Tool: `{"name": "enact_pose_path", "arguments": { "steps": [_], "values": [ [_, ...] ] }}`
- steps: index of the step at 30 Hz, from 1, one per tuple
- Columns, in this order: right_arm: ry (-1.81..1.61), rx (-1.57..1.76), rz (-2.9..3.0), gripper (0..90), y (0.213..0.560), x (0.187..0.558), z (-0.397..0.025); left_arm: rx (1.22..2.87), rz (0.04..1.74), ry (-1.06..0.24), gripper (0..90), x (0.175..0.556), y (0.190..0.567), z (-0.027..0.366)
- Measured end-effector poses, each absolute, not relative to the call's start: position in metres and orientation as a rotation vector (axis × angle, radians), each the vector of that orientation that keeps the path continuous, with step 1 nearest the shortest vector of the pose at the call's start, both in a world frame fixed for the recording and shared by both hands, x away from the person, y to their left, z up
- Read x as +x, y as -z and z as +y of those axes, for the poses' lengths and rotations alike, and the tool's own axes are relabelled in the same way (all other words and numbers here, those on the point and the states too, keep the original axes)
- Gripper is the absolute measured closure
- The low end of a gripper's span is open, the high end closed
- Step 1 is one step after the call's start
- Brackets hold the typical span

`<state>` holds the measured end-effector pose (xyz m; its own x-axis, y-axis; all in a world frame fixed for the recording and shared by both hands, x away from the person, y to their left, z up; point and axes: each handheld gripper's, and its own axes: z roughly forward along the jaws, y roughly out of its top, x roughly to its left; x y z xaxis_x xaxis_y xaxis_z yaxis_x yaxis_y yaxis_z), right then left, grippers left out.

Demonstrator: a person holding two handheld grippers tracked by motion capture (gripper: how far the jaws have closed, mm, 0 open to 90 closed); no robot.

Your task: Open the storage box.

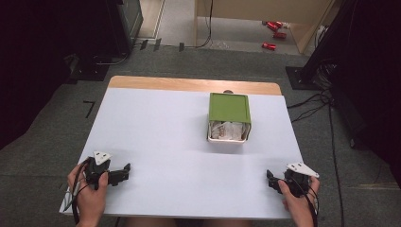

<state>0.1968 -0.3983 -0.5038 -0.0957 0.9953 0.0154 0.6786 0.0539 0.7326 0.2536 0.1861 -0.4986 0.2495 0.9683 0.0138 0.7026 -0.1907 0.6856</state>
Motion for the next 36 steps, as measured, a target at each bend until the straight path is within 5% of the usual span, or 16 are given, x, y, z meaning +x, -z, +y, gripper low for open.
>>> {"name": "enact_pose_path", "arguments": {
  "steps": [36],
  "values": [
    [-0.842,1.701,1.79,13.5,0.486,0.203,-0.391,1.966,1.515,-0.616,1.7,0.254,0.499,0.186]
  ]
}}
